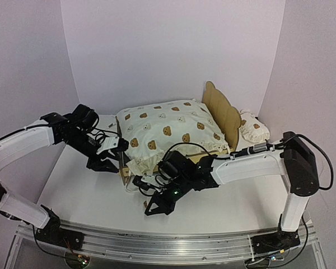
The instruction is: Set up the pet bed
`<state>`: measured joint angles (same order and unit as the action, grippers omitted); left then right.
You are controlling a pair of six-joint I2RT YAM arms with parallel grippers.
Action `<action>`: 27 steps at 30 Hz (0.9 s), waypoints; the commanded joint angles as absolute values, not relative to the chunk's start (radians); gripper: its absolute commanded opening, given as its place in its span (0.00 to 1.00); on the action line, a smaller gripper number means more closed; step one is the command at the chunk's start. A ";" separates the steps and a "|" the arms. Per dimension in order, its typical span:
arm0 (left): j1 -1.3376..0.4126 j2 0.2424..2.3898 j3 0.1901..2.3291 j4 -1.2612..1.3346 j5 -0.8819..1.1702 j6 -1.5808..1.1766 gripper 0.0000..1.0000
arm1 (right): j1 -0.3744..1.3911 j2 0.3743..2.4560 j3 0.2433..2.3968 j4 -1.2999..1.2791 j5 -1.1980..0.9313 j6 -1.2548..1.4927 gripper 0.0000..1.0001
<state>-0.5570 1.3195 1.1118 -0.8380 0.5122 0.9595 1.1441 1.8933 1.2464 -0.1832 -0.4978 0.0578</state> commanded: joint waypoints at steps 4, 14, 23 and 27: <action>-0.587 1.084 0.790 -0.552 0.757 1.014 0.67 | 1.158 1.999 1.335 0.102 -0.592 0.080 0.00; -0.661 1.019 0.602 -0.366 0.794 1.172 0.60 | 1.146 2.051 1.414 0.119 -0.684 0.116 0.00; -0.693 1.042 0.528 -0.187 0.739 1.300 0.52 | 1.125 2.079 1.458 0.121 -0.722 0.165 0.00; -0.709 1.034 0.530 -0.171 0.738 1.304 0.40 | 1.116 2.083 1.459 0.121 -0.727 0.191 0.00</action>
<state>-0.6912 1.0374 0.5329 -0.2442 0.7374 1.2577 1.1277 2.0630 1.4198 0.0927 -0.6880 0.1550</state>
